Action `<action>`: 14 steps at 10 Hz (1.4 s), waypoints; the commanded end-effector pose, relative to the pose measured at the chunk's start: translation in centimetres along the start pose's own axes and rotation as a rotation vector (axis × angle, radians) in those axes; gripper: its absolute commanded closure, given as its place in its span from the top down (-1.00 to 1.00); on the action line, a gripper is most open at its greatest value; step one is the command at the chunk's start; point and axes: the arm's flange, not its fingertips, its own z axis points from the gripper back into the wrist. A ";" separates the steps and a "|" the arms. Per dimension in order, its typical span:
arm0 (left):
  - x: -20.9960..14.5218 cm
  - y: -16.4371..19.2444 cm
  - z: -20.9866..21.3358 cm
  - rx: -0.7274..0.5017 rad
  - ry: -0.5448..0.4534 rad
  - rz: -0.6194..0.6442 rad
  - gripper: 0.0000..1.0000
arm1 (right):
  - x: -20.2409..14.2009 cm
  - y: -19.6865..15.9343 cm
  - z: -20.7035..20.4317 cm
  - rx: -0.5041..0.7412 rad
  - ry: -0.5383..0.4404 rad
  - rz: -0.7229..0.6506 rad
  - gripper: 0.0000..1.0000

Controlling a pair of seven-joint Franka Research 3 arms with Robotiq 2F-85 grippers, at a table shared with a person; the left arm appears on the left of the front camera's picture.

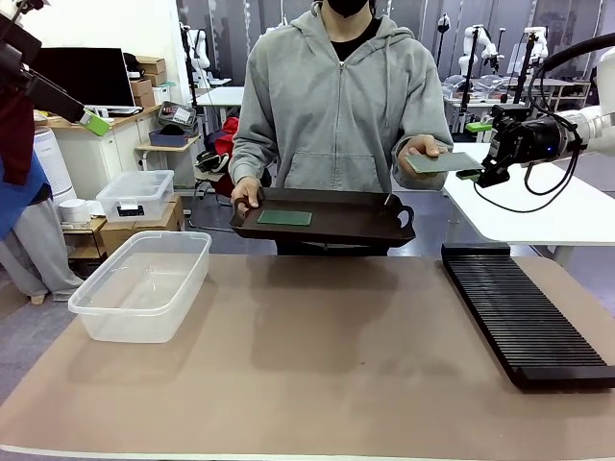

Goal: Sort PCBs into racks and boxes based on the side picked up.
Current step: Pick up the Blank PCB handed by the Human.

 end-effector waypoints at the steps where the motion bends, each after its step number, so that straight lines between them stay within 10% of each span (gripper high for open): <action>1: -0.2 0.0 -0.1 -0.001 -0.010 -0.001 1.00 | 0.0 0.0 0.0 0.000 0.000 0.000 -0.18; 2: -0.2 0.0 -0.1 -0.001 -0.010 -0.001 1.00 | 0.0 0.0 0.0 0.012 -0.002 -0.003 -0.19; 3: -0.2 0.0 -0.1 -0.001 -0.010 -0.001 1.00 | 0.0 0.1 0.1 0.012 -0.006 -0.001 -1.00; 4: -0.2 0.0 -0.1 -0.001 -0.010 -0.001 1.00 | 0.0 0.0 0.0 0.015 -0.002 0.002 -0.30; 5: -0.2 0.0 -0.1 -0.001 -0.010 -0.001 1.00 | 0.0 0.2 -0.1 0.021 0.007 0.001 -1.00; 14: -0.2 0.0 -0.1 -0.001 -0.010 -0.001 1.00 | -0.2 0.1 0.1 0.081 0.063 -0.024 -1.00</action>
